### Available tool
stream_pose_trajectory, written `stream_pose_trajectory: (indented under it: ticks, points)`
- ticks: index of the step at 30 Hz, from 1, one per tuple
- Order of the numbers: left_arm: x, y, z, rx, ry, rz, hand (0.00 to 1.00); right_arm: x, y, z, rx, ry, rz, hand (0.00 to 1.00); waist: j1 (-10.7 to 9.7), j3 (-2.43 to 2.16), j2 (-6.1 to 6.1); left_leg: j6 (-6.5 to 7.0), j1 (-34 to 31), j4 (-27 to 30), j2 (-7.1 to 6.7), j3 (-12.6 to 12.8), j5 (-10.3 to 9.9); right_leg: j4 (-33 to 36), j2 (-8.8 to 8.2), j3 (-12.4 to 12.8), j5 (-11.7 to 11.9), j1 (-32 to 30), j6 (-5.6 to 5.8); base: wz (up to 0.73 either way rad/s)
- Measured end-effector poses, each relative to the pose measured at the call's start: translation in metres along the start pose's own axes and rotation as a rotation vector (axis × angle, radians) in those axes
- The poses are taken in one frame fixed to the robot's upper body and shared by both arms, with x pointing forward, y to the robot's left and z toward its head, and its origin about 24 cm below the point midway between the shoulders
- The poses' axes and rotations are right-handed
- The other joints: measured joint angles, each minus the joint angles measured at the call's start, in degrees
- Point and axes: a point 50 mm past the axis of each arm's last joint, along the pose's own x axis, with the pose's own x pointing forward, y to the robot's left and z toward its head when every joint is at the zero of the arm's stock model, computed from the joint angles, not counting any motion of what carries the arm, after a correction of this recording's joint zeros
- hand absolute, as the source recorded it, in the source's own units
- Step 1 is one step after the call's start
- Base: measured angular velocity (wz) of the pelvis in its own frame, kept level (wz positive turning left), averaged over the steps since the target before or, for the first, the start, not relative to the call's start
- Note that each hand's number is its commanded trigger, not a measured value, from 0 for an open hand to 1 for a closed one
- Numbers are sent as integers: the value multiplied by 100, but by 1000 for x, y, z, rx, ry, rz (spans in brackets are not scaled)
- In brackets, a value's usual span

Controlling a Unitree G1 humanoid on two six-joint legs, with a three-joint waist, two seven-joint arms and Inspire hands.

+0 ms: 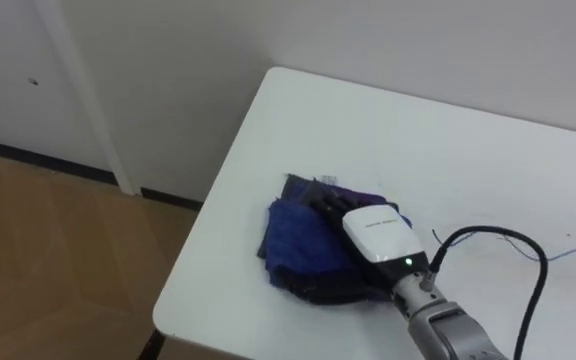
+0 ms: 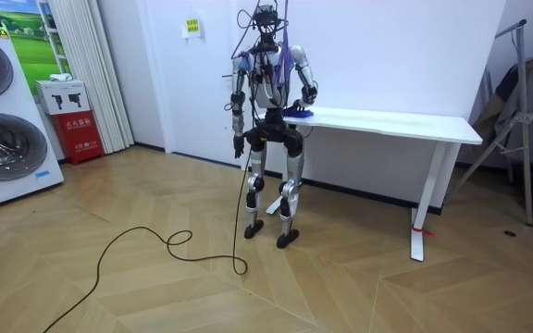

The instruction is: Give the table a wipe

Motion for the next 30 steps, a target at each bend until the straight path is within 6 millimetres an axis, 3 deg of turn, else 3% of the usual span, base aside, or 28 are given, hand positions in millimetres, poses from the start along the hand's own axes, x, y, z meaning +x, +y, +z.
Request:
stream_pose_trajectory:
  ticks: [7, 16, 24, 28, 30]
  points:
    - [0, 0, 0, -2, 7, 0, 0, 1, -6, -11, 28, 51, -53, 100, -10, -2, 4, 0, 12, -11, -6, -11, 0, -4, -6, 2, 0, 16, 1, 0]
    - [0, -6, 4, -30, -7, -13, 0, 5, -6, -9, 178, 86, -53, 100, -96, -10, 60, 3, 12, -1, -30, -27, 1, -2, -29, -5, -7, 27, 12, 0]
    - [0, -10, 6, -82, -2, -36, 0, 11, -12, -6, 345, 125, 4, 100, -119, 17, 113, 10, 55, -28, -40, 13, 2, 3, -38, 36, -11, 22, 18, -4]
    - [0, -11, 1, -134, 33, -39, 0, 14, -11, -16, 437, 154, 10, 100, -170, 31, 135, 11, 42, -20, -41, 16, 2, 5, -41, 31, -12, 14, 19, 1]
    - [-1, -7, -4, -186, 54, -20, 0, 14, -6, -33, 532, 216, -11, 100, -207, 26, 124, 23, 9, 1, -52, -7, 10, 3, -59, -12, -12, 18, 19, 12]
